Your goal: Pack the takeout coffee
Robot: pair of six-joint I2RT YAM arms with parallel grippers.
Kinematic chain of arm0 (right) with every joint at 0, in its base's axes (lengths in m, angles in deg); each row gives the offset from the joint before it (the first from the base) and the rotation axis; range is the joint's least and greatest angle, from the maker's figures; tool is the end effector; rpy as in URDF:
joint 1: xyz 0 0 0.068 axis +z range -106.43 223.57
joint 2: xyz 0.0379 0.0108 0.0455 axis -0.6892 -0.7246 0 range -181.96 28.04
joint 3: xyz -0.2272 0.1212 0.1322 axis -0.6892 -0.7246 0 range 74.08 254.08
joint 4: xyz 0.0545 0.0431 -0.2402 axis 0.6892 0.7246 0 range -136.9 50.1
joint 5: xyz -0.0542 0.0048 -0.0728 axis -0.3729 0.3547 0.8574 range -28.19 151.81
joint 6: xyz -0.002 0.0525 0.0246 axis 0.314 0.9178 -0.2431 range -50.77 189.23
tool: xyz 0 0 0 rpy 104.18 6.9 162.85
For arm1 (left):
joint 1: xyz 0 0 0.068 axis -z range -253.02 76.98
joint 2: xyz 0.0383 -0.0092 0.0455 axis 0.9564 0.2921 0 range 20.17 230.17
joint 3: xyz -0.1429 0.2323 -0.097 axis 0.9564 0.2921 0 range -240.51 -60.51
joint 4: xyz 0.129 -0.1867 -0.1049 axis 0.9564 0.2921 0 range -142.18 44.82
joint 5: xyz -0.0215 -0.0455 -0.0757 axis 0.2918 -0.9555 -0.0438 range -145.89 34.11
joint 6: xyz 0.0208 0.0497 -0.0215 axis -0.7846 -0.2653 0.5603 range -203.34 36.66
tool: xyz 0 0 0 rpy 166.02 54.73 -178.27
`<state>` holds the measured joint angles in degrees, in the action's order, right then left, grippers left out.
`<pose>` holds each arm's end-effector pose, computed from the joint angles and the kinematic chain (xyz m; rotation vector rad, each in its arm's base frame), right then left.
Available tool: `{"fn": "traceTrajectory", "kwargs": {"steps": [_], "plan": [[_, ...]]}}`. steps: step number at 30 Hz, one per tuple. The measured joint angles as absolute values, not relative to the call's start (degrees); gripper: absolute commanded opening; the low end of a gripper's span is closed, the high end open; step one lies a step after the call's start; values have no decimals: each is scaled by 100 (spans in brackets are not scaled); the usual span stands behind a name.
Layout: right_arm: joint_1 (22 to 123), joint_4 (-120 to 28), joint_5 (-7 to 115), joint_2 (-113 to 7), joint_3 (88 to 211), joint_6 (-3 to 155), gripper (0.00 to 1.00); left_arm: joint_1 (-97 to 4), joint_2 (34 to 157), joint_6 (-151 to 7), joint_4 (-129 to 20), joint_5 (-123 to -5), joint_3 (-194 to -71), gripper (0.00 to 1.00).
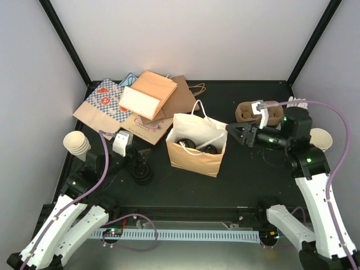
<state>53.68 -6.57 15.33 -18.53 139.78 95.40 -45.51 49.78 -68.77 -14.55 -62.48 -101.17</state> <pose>0.1154 0.0513 0.4136 -0.2916 1.9855 1.1960 0.0826 -0.0482 0.3044 0.3078 2.0575 -0.5729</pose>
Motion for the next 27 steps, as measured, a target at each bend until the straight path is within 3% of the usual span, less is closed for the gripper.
{"fn": "traceTrajectory", "kwargs": {"steps": [3,15,27], "plan": [[5927,-549,1850,-2144,14128,9381,65,-4551,4980,-6877,-1455,-6226,-10117,99],[6155,87,3323,-2498,14998,8894,87,-4551,4982,-6877,-1455,-6204,-10117,99],[6150,1136,6099,-2924,16297,8605,90,-4551,4980,-6877,-1455,-6202,-10117,99]]}}
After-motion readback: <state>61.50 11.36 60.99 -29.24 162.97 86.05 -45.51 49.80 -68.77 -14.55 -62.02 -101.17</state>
